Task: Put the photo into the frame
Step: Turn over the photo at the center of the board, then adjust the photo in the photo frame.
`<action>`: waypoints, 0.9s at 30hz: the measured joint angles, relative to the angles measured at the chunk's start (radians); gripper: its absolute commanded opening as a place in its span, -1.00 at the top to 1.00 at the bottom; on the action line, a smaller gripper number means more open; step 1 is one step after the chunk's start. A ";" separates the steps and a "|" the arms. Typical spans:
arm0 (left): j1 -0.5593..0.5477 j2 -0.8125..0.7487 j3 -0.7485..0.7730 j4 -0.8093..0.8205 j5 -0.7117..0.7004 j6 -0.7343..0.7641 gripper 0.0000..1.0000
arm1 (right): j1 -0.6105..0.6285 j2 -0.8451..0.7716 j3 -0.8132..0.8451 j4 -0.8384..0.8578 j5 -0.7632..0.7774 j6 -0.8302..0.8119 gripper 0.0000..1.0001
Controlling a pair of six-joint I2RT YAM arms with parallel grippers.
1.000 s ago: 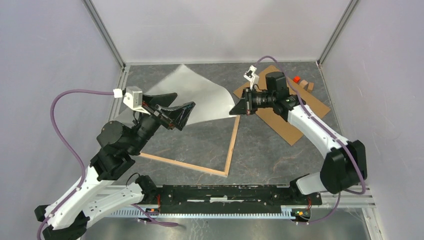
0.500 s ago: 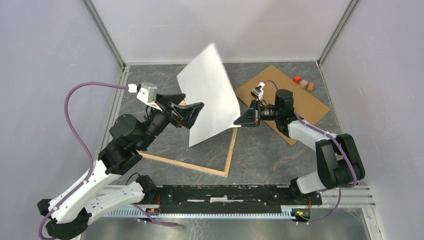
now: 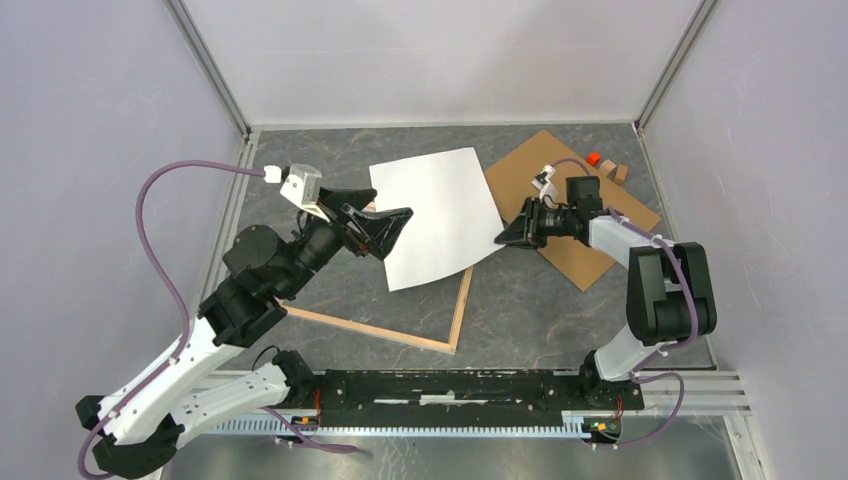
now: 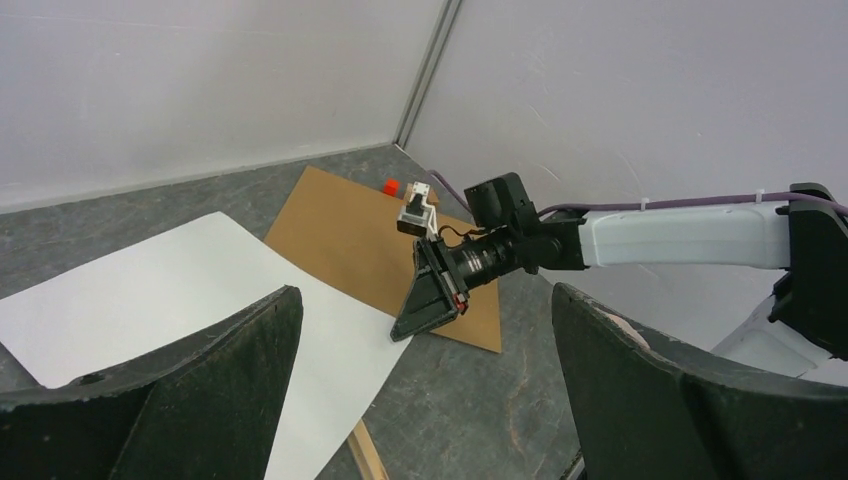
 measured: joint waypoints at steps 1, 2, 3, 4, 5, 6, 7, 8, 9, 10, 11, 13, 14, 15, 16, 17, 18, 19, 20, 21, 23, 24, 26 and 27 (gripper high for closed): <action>0.000 0.001 0.001 0.000 0.004 0.000 -1.00 | -0.010 -0.002 -0.003 -0.031 0.013 -0.035 0.33; 0.000 0.004 0.003 -0.001 0.008 0.000 -1.00 | -0.026 -0.004 -0.019 -0.056 0.032 -0.075 0.31; 0.000 0.005 0.005 0.000 0.011 0.000 -1.00 | -0.038 -0.004 -0.041 -0.078 0.050 -0.103 0.28; 0.000 0.008 0.006 0.000 0.014 0.000 -1.00 | -0.048 -0.004 -0.068 -0.094 0.071 -0.124 0.25; 0.001 0.011 0.007 0.000 0.014 0.000 -1.00 | -0.055 -0.005 -0.092 -0.107 0.097 -0.140 0.21; 0.002 0.013 0.007 -0.001 0.015 0.000 -1.00 | -0.059 -0.008 -0.115 -0.117 0.127 -0.151 0.18; 0.003 0.016 0.007 -0.001 0.015 0.000 -1.00 | -0.061 -0.014 -0.140 -0.121 0.161 -0.159 0.15; 0.003 0.018 0.007 0.000 0.015 0.000 -1.00 | -0.066 -0.029 -0.166 -0.114 0.191 -0.159 -0.01; 0.003 0.019 0.007 -0.001 0.015 0.000 -1.00 | -0.070 -0.049 -0.198 -0.092 0.217 -0.151 -0.13; 0.003 0.022 0.007 -0.001 0.016 0.000 -1.00 | -0.073 -0.074 -0.230 -0.066 0.233 -0.137 -0.21; 0.003 0.024 0.007 -0.001 0.017 0.000 -1.00 | -0.078 -0.108 -0.279 -0.013 0.255 -0.119 -0.25; 0.003 0.028 0.007 -0.001 0.019 0.000 -1.00 | -0.085 -0.161 -0.354 0.075 0.270 -0.070 -0.31; 0.003 0.031 0.007 -0.001 0.021 0.000 -1.00 | -0.087 -0.188 -0.390 0.128 0.280 -0.044 -0.33; 0.003 0.034 0.007 -0.001 0.022 0.000 -1.00 | -0.087 -0.210 -0.418 0.175 0.288 -0.022 -0.34; 0.003 0.038 0.007 -0.001 0.022 0.000 -1.00 | -0.087 -0.241 -0.469 0.258 0.302 0.014 -0.34; 0.003 0.040 0.007 -0.002 0.023 0.000 -1.00 | -0.084 -0.271 -0.522 0.339 0.314 0.052 -0.35; 0.003 0.041 0.007 -0.002 0.023 0.000 -1.00 | -0.080 -0.311 -0.595 0.444 0.331 0.102 -0.35; 0.003 0.042 0.007 -0.003 0.023 0.000 -1.00 | -0.072 -0.325 -0.621 0.479 0.337 0.121 -0.34; 0.003 0.042 0.007 -0.005 0.023 0.000 -1.00 | -0.055 -0.347 -0.667 0.553 0.366 0.157 -0.33; 0.003 0.042 0.008 -0.005 0.023 0.000 -1.00 | -0.021 -0.367 -0.711 0.633 0.404 0.195 -0.33; 0.003 0.042 0.009 -0.005 0.024 0.000 -1.00 | 0.049 -0.378 -0.772 0.749 0.472 0.263 -0.31; 0.003 0.041 0.009 -0.005 0.024 0.000 -1.00 | 0.096 -0.377 -0.799 0.809 0.517 0.303 -0.30; 0.003 0.042 0.010 -0.005 0.026 0.000 -1.00 | 0.191 -0.359 -0.833 0.904 0.618 0.380 -0.28; 0.003 0.042 0.010 -0.006 0.026 0.000 -1.00 | 0.233 -0.339 -0.843 0.947 0.663 0.421 -0.29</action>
